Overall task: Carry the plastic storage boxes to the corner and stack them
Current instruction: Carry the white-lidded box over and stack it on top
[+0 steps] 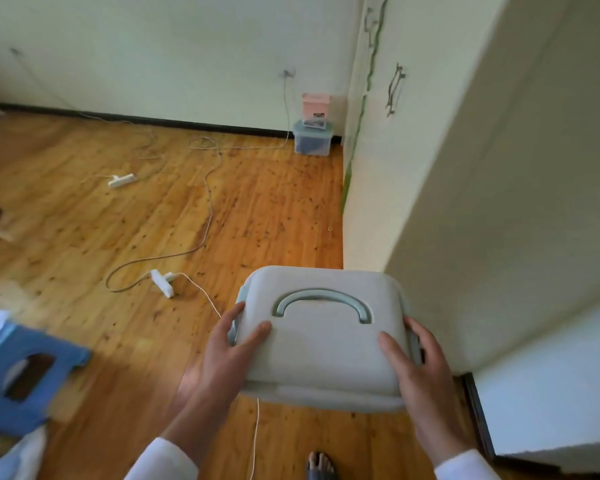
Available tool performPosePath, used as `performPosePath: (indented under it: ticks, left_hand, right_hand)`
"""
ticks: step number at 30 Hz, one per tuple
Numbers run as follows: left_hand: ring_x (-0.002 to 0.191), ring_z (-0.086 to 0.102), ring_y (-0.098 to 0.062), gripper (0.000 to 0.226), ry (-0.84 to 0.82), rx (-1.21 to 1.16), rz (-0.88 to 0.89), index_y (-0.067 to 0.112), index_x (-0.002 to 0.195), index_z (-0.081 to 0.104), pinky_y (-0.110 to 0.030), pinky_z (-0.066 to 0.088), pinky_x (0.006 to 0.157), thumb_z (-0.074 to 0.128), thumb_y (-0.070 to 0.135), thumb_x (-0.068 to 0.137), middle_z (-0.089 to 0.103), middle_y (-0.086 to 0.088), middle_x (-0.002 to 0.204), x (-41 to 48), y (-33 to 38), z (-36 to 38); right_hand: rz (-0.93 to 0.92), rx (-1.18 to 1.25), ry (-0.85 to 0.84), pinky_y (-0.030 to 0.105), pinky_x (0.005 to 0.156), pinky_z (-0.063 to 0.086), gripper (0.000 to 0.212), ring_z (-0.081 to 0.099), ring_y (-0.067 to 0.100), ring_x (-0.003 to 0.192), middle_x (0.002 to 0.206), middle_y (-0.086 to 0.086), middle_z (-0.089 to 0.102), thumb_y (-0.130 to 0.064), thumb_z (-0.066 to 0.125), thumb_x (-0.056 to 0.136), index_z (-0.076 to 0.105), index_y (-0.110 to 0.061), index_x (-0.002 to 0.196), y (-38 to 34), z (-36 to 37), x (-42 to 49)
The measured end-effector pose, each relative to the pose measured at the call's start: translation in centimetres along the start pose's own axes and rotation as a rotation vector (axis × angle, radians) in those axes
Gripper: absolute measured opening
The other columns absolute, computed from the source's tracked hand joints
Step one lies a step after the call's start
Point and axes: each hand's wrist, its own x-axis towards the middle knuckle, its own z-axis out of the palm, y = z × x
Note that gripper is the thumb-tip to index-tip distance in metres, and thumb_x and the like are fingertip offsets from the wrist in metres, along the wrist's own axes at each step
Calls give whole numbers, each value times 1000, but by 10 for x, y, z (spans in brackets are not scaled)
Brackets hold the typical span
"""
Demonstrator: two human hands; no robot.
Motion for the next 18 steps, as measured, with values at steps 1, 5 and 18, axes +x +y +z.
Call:
performPosePath:
  ticks: [1,5,18]
  left_hand:
    - [99,59,-12,47,37,-6,-4,58,113,55,-25,48,64,77,52,72,54,7,123,11,2,-1]
    - [94,61,-11,51,136,-17,-27,63,112,54,-27,49,62,77,60,65,57,11,118,47,13,4]
    - [95,62,-16,50,248,-61,-64,58,118,52,-30,52,66,75,52,74,55,6,121,141,57,12]
  right_hand:
    - [-1,-4,-26,47,100,45,71,53,19,115,130,-3,53,-56,69,62,56,-32,128,-3,9,15]
    - [-26,-16,-93,36,90,48,67,53,13,111,128,-7,53,-55,76,66,56,-35,127,-11,37,68]
    - [-67,-45,-239,30,79,48,56,54,13,110,129,-8,52,-46,74,78,53,-36,129,-47,105,177]
